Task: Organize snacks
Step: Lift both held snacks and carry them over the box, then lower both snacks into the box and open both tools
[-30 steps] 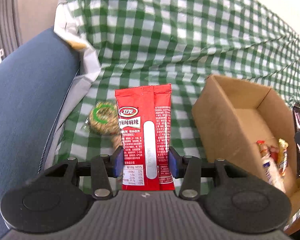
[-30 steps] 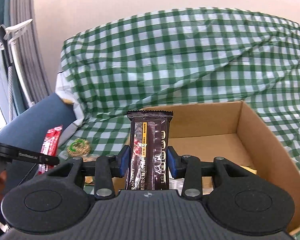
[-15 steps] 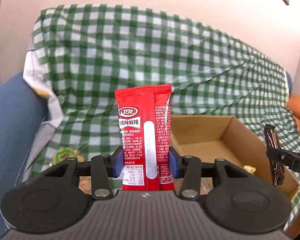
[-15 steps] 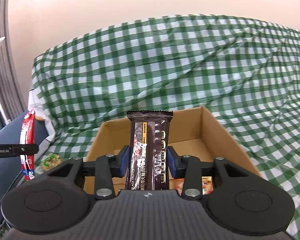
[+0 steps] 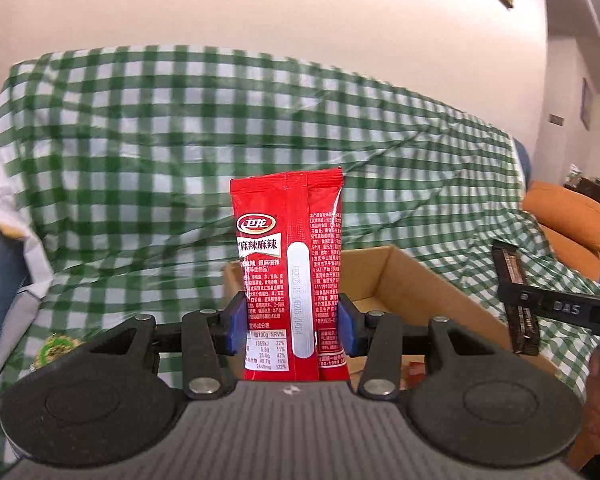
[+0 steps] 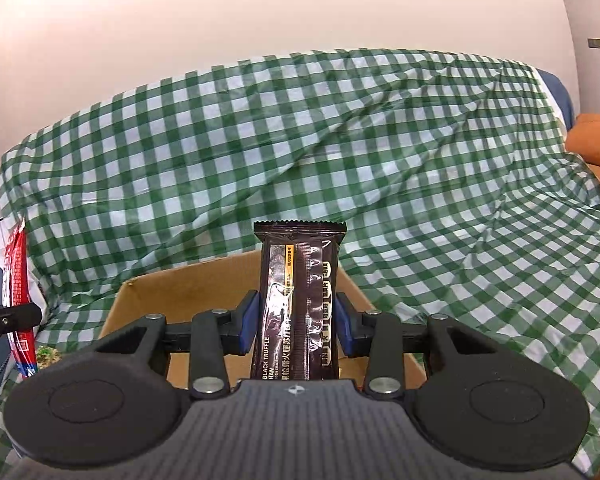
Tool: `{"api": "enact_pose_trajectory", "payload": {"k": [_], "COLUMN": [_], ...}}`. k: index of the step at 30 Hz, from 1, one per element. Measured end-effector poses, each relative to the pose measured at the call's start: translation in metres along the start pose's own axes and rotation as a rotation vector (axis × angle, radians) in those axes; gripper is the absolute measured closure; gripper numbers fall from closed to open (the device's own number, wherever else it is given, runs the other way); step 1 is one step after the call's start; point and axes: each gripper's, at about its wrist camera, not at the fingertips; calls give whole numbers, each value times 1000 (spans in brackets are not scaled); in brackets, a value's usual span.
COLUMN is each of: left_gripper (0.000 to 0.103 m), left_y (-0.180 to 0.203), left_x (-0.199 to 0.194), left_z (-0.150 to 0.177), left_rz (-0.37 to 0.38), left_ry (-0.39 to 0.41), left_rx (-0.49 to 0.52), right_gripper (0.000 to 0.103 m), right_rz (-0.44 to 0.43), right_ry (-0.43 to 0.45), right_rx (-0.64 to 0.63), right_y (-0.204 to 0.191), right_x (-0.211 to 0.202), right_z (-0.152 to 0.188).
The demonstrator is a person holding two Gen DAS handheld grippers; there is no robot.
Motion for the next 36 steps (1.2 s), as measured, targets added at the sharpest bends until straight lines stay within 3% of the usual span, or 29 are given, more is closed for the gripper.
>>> {"api": "enact_pose_trajectory", "payload": {"k": [13, 36], "left_gripper": [53, 53], "left_y": [41, 47], "left_x": [1, 10], "left_z": [14, 20], "left_rz": [67, 71], "left_ry": [18, -3], "left_rx": [101, 132], "right_gripper": [62, 62], "right_rz": [3, 0], "right_ry": [7, 4], "right_rx": [-8, -51], "right_y": [-3, -9], "right_x": [2, 3], "right_z": [1, 2]}}
Point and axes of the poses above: each gripper's, at about its wrist camera, not at the fingertips, and x roughly the way its jaws point, y to its right, z to its underside, and after that the axes turned 13 degrees about -z, right-handed
